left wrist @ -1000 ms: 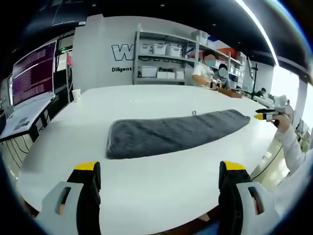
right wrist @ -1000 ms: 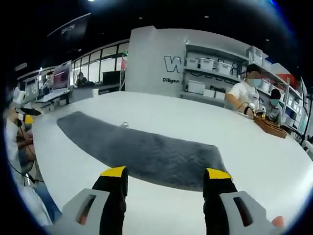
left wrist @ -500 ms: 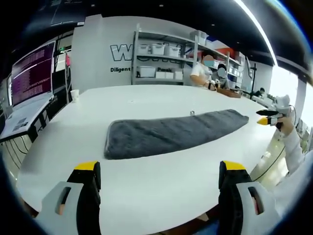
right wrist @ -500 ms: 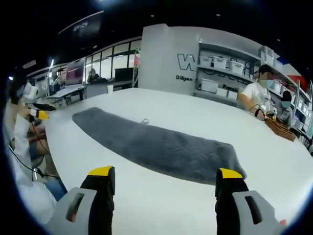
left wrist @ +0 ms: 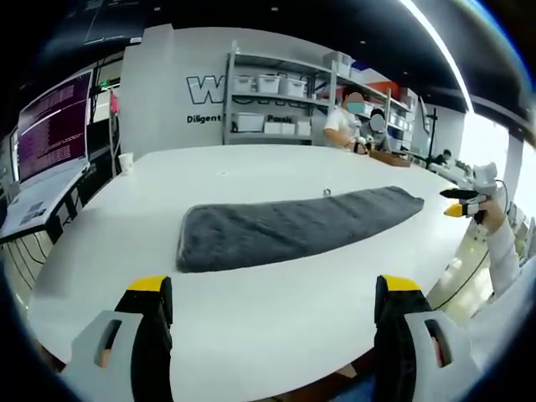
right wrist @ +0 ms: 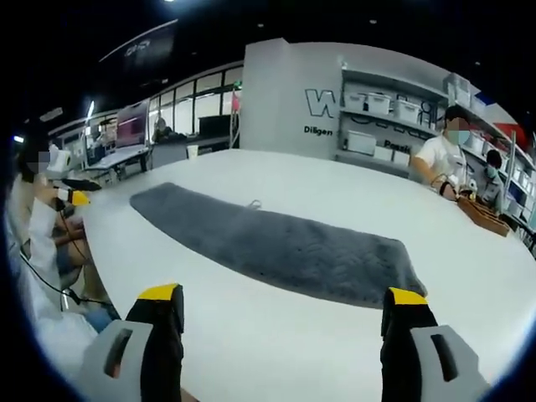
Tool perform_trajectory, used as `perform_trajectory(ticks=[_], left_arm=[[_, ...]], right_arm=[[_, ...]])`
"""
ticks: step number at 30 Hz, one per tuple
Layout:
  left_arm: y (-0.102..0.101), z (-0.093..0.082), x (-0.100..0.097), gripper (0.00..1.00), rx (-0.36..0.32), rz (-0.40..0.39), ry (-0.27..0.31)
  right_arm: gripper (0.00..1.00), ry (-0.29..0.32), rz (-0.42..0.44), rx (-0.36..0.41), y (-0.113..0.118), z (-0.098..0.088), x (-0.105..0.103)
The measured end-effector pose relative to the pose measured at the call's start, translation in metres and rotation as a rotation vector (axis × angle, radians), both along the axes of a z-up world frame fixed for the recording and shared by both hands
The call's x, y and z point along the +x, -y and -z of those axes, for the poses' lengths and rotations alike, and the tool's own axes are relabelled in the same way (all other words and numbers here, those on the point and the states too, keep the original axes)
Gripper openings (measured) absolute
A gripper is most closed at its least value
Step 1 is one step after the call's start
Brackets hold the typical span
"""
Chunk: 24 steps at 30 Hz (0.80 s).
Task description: Open the folded towel by lifting each exposed corner and separating the folded layers until the towel lies flat within the target outline without major curled edges
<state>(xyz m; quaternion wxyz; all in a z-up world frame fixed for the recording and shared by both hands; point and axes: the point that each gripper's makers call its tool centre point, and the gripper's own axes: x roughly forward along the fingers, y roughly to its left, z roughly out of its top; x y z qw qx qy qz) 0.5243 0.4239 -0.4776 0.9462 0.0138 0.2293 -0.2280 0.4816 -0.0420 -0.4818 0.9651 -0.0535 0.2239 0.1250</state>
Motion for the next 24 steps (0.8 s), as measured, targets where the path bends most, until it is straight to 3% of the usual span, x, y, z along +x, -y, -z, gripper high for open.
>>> perform_trajectory(ticks=[10,24], left_arm=[[0.008,0.013,0.009,1.0,-0.003,0.014,-0.025],[0.029,0.046,0.039,1.0,-0.034,0.039,-0.087]], right_arm=[[0.99,-0.034,0.01,0.011,0.012,0.016,0.006],[0.99,-0.106,0.043,0.047,0.03,0.051,0.02]])
